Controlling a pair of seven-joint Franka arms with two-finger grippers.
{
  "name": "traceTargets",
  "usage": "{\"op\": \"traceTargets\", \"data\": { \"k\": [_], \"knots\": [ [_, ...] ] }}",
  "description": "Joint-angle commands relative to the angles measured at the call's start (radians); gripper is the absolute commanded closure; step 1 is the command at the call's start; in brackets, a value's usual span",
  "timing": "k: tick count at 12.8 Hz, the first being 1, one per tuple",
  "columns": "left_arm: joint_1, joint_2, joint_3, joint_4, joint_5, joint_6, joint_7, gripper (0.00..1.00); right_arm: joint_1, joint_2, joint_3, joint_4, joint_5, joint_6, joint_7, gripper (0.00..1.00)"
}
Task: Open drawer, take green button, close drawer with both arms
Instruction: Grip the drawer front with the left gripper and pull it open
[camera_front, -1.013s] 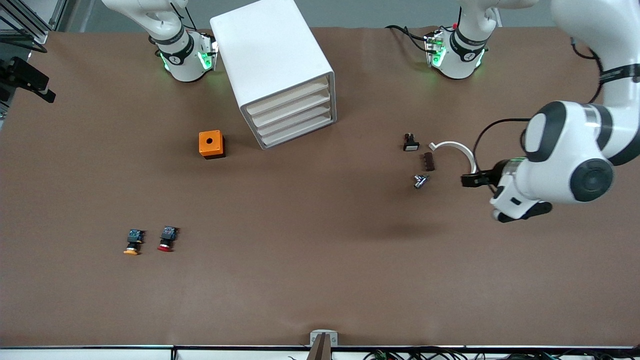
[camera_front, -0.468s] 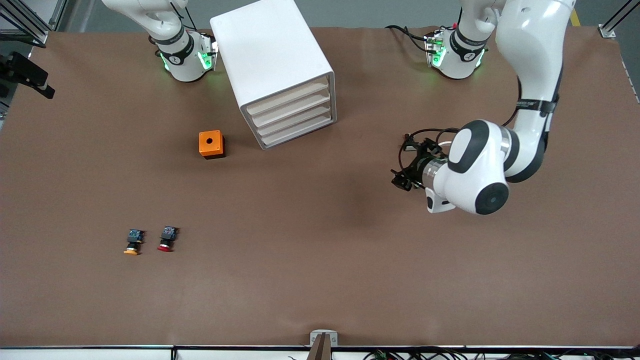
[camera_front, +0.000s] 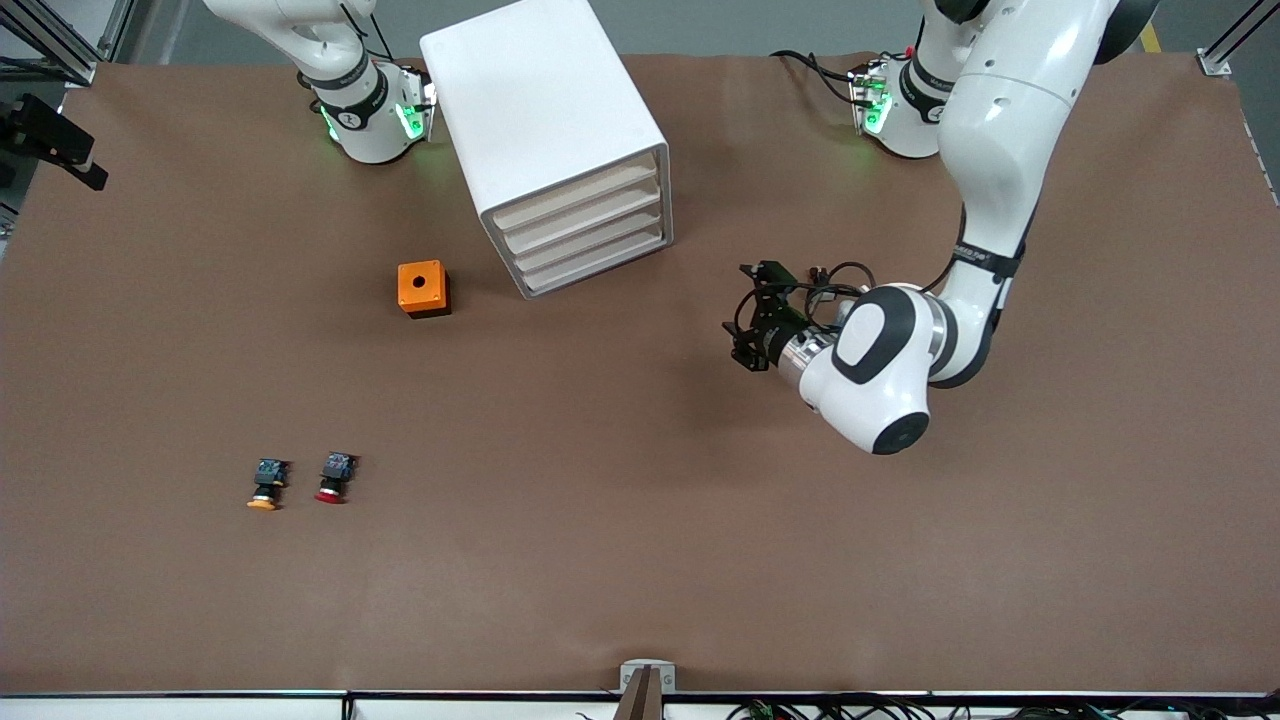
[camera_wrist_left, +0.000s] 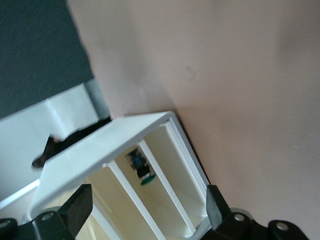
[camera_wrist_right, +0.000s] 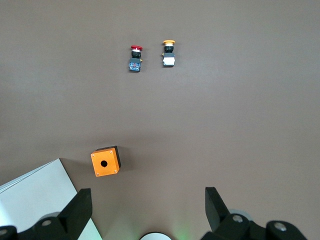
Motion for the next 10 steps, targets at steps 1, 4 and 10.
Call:
{"op": "traceTargets", "data": {
  "k": [1, 4, 10],
  "knots": [
    [-0.018, 0.092, -0.006, 0.075, -0.073, -0.029, -0.148, 0.00, -0.009, -0.014, 0.007, -0.012, -0.006, 0.001, -0.017, 0.00],
    [-0.076, 0.159, -0.006, 0.075, -0.145, -0.028, -0.221, 0.00, -0.011, -0.014, 0.007, -0.012, -0.006, 0.001, -0.017, 0.00],
    [-0.191, 0.218, -0.004, 0.074, -0.217, -0.028, -0.285, 0.06, -0.012, -0.014, 0.005, -0.010, -0.006, -0.002, -0.017, 0.00]
  ]
}}
